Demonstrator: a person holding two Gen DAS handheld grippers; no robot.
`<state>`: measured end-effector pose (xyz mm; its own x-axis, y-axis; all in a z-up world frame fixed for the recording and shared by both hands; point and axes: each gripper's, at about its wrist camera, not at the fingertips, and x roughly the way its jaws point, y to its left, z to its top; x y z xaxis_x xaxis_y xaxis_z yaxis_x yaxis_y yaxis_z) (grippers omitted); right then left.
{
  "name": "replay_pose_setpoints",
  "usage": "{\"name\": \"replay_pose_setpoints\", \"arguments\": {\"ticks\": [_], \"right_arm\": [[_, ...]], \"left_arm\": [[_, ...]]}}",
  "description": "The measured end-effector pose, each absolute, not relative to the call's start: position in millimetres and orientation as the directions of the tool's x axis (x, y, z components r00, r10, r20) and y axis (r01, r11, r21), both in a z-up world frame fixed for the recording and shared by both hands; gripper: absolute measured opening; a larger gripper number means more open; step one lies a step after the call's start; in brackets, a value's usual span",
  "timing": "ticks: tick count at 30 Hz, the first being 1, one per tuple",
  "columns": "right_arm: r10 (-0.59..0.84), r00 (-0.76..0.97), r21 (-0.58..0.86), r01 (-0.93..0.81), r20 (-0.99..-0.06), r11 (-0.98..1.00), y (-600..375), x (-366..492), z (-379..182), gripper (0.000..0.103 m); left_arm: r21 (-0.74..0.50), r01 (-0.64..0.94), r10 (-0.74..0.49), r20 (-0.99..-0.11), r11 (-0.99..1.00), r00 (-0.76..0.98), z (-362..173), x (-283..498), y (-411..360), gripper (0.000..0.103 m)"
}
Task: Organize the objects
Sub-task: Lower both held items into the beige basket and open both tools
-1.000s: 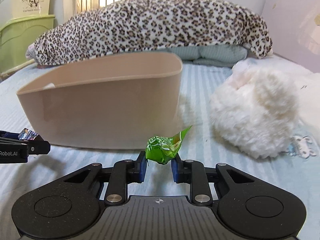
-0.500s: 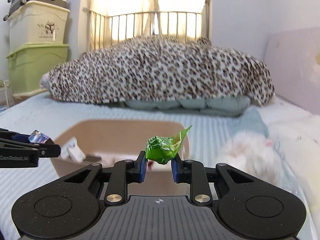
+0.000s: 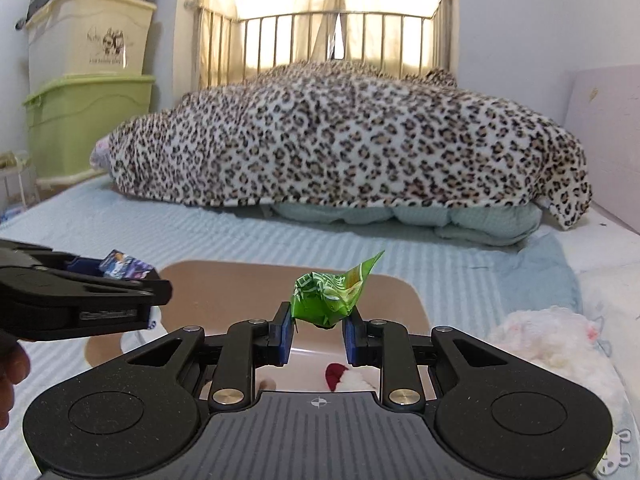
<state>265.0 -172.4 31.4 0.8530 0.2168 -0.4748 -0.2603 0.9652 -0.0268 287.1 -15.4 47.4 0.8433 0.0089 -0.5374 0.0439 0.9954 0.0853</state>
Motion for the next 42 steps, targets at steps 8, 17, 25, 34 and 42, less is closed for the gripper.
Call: {"name": "replay_pose_setpoints", "arguments": {"ticks": [8,17,25,34,42], "right_arm": [[0.185,0.787,-0.077,-0.283,-0.589,0.956,-153,301,3,0.023],[0.194,0.728,-0.069,-0.314,-0.658,0.947,-147,297,-17,0.041],[0.185,0.778,-0.05,-0.267,-0.6,0.962,-161,266,18,0.081],[0.162,0.809,-0.033,-0.219,-0.565,0.975,-169,224,51,0.09],[0.17,0.814,0.022,-0.19,-0.556,0.982,-173,184,63,0.09]], "left_arm": [[0.08,0.033,0.026,-0.643,0.996,0.766,10,319,-18,0.052],[0.102,0.022,0.054,-0.682,0.995,0.73,-2,316,-10,0.07],[0.047,-0.005,0.035,-0.663,0.999,0.748,23,292,-3,0.089],[0.025,0.015,0.004,-0.65,1.0,0.76,43,255,-5,0.089],[0.038,0.027,0.003,-0.632,0.999,0.775,60,214,-2,0.089]]}}
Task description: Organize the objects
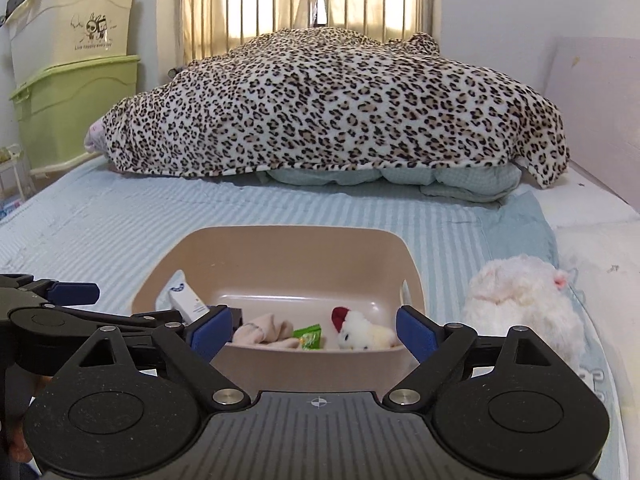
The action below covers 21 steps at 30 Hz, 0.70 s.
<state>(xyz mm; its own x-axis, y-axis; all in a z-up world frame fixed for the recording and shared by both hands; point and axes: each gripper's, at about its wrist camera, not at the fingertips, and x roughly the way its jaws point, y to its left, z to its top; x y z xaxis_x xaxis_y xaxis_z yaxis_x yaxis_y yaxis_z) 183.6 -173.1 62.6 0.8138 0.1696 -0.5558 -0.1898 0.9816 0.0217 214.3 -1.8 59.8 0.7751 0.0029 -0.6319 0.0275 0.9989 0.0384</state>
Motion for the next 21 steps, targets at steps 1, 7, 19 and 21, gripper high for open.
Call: {"name": "replay_pose_setpoints", "arguments": {"ticks": [1,7,19,21], "right_arm": [[0.17,0.815,0.024,-0.188,-0.554,0.982,-173,178,63,0.09],[0.171,0.822,0.037,-0.181,-0.543,0.983,-176,146,68,0.092],[0.163,0.833,0.048,-0.163,-0.528,0.986,-188,88,65,0.092],[0.162,0.838,0.041,-0.165,-0.522,0.985,-187,80,66,0.092]], "left_arm": [[0.038,0.029,0.001,-0.631,0.999,0.776,62,210,-1,0.089],[0.04,0.019,0.01,-0.623,0.999,0.782,65,176,4,0.089],[0.0,-0.008,0.007,-0.604,1.0,0.797,67,119,16,0.089],[0.007,-0.006,0.009,-0.597,1.0,0.802,69,109,16,0.089]]}}
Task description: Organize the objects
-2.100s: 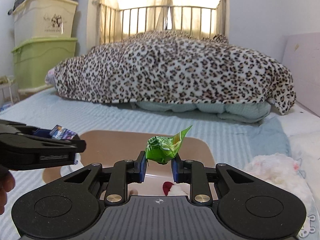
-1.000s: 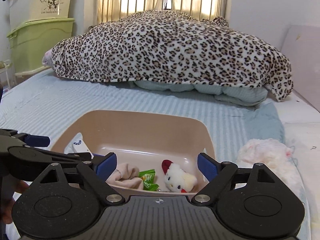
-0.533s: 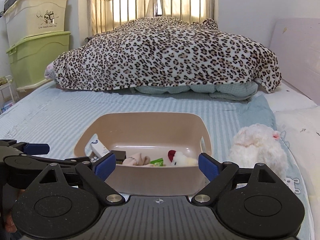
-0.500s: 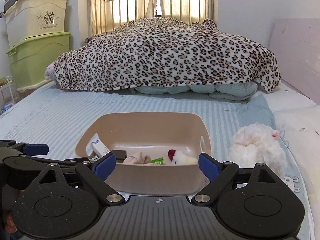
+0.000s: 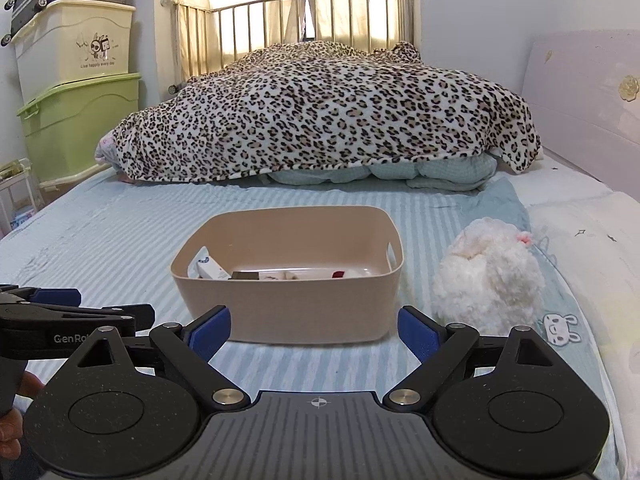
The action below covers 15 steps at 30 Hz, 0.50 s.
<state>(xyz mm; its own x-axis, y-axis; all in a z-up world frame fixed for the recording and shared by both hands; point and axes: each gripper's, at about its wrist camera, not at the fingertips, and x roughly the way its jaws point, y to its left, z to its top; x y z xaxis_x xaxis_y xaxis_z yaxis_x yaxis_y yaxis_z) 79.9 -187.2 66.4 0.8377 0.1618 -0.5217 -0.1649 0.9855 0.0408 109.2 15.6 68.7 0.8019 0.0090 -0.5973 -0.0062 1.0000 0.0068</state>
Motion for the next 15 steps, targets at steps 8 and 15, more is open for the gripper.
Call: {"name": "replay_pose_setpoints", "arguments": {"ticks": [8,15], "right_arm": [[0.169,0.853,0.03,-0.178,-0.494,0.984,-185,45,73,0.092],[0.151,0.863,0.024,-0.159,-0.482,0.987,-187,20,74,0.092]], "left_arm": [[0.017,0.039,-0.022,-0.581,0.999,0.813,69,69,9,0.089],[0.007,0.058,-0.044,-0.563,0.998,0.826,72,42,4,0.089]]}}
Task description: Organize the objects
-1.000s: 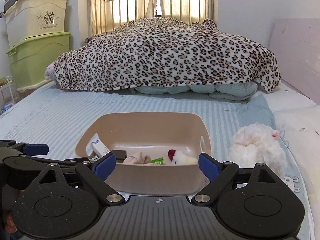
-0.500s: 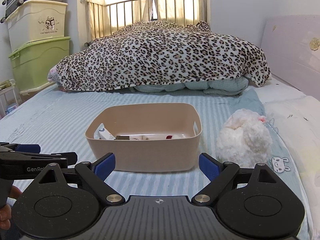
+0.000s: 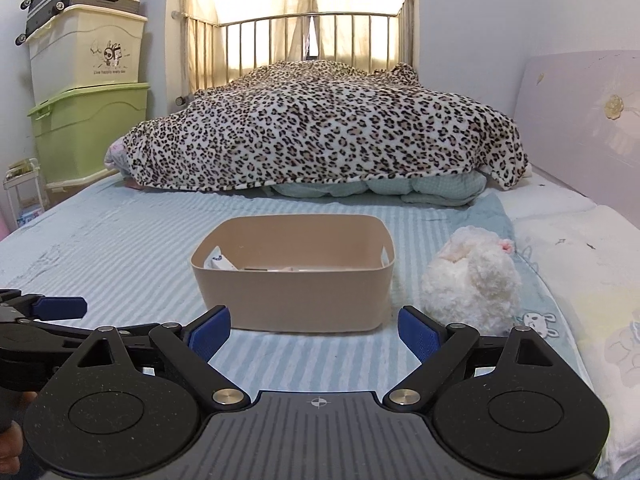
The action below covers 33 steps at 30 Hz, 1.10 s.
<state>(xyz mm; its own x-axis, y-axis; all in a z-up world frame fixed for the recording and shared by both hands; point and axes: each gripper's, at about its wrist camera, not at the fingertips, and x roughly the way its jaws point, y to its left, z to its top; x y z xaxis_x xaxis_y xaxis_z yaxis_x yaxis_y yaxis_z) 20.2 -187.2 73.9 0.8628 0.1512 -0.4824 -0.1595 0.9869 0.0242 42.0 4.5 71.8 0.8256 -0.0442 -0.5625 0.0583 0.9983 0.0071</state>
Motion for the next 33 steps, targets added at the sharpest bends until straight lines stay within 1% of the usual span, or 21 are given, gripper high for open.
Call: {"name": "replay_pose_setpoints", "arguments": {"ticks": [9,14,33], "right_arm": [[0.163,0.858,0.062,-0.152,-0.487,0.986,-197,1,71,0.092],[0.179,0.855,0.074,-0.164,-0.487,0.984,-202,-8,74,0.092],[0.185,0.869,0.042,-0.186,-0.458,0.982,-196,-28,87,0.092]], "left_arm": [[0.026,0.087,-0.061,-0.515,0.996,0.855,85,13,-2,0.089],[-0.007,0.1,-0.089,-0.516,0.995,0.852,88,3,0,0.089],[-0.021,0.132,-0.126,-0.487,0.991,0.864,101,-14,-1,0.089]]}}
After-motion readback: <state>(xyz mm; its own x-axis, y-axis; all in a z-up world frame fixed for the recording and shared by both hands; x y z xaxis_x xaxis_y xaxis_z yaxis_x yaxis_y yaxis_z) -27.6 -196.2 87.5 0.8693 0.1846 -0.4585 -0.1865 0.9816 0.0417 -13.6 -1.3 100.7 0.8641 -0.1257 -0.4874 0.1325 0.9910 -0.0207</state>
